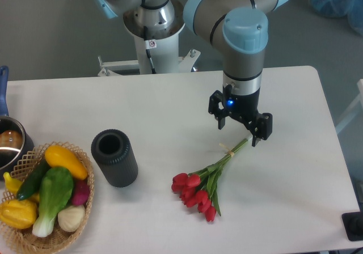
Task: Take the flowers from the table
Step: 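Lower the open gripper toward the green stems of the red tulips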
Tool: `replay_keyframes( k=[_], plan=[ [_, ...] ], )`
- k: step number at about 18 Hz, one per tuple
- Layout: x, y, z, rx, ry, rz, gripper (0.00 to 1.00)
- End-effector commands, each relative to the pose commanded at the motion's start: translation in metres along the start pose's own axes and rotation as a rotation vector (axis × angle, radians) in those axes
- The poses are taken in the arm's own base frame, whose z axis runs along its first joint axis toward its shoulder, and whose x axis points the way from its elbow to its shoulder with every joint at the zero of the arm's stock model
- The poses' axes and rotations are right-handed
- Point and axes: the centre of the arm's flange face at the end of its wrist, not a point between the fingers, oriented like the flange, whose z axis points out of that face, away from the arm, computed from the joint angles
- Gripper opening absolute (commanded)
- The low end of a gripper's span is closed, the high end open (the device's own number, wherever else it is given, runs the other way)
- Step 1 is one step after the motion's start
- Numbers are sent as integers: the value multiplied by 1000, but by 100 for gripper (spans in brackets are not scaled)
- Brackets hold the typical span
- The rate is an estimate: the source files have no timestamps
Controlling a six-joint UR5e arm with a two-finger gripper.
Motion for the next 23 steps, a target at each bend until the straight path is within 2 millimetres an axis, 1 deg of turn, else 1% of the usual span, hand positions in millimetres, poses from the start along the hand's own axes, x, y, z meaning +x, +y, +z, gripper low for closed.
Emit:
replay_keyframes(
  k=[3,5,7,8,9,10,13,15,16,17,20,23],
  plan=[
    [5,-2,-3,4,-3,8,100],
    [9,-5,-12,9,-16,13,100],
    [17,-5,-8,13,-1,17,100],
    [25,-7,-5,14,6,24,100],
    [36,-7,4,9,24,27,100],
    [41,-5,14,4,45,29,100],
    [52,-5,36,-8,87,34,100],
    [54,-13,52,-13,100,49,100],
    [54,-17,64,-14,109,56,100],
    [56,-24,81,-18,122,66,100],
    [68,-39,122,-28,161,93,100],
    [70,-49,154,-22,155,108,100]
  ],
)
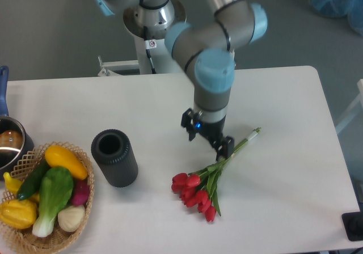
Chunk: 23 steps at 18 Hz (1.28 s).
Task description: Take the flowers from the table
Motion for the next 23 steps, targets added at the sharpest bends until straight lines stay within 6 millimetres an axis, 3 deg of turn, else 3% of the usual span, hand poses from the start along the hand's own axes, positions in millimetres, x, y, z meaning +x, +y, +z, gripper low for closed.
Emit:
replay_keyframes(
  k=[11,12,14,16,20,23],
  plan=[
    [-25,-6,32,5,-19,-2,100],
    [-26,-6,35,5,-15,-2,87],
    [-25,-6,35,6,-13,-1,36],
    [-22,-5,39,3,-4,0,2],
    [-22,-3,30,9,-13,-6,0],
    [-28,6,9,12,-43,-73,0]
  ],
)
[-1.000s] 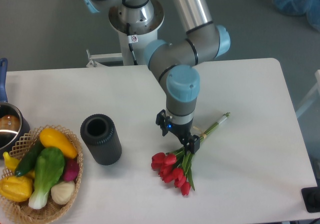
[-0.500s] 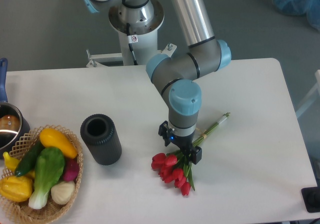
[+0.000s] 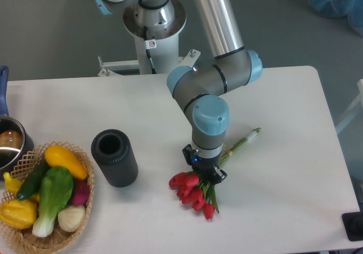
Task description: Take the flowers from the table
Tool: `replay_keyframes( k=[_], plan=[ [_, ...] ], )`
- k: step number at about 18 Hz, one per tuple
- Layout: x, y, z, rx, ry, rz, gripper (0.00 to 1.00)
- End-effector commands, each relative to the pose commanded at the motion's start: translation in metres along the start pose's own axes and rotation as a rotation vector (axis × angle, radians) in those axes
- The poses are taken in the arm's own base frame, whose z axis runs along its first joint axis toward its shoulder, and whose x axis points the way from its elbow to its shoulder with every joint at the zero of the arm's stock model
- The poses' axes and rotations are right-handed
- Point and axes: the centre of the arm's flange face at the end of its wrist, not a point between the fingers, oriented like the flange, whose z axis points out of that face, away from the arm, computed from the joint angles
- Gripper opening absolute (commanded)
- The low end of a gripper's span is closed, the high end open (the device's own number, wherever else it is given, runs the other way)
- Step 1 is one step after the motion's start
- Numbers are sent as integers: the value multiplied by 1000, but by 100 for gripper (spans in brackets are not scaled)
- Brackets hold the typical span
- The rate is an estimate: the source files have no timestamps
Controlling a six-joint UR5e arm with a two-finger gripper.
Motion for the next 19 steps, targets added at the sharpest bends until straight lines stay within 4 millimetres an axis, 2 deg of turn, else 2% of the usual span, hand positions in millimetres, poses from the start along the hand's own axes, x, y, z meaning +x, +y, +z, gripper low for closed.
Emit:
replay_keyframes(
  k=[2,5,10,13,17,19],
  plan=[
    [-7,9,-11,2,-15,-19,0],
    [-11,8,-32,15,-50,-14,2],
    [-19,-2,-89,41,-112,-2,3],
    [-16,-2,-112,29,-82,-5,3],
    [-16,5,-160,-49,3,54,2],
    [-19,16,-168,-61,14,39,2]
  ],
)
